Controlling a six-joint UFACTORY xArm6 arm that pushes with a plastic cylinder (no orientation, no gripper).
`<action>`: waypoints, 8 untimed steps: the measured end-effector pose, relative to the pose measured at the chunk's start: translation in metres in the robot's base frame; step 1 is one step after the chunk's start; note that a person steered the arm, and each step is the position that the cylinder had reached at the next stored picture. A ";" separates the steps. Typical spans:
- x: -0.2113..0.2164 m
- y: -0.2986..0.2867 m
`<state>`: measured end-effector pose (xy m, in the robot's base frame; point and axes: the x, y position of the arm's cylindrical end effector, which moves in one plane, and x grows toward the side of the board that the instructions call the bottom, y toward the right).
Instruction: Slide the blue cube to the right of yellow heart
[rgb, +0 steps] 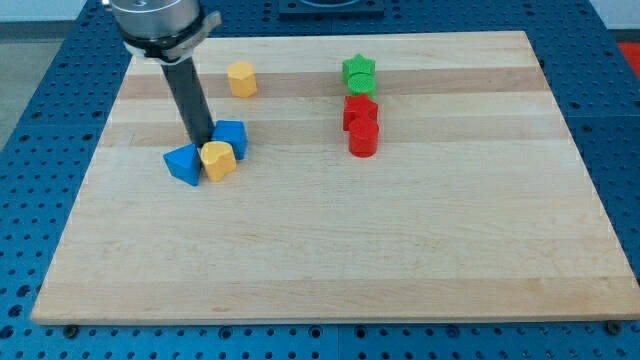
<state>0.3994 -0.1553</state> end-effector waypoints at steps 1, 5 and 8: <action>0.000 0.011; -0.020 0.033; -0.030 0.048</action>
<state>0.3695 -0.1070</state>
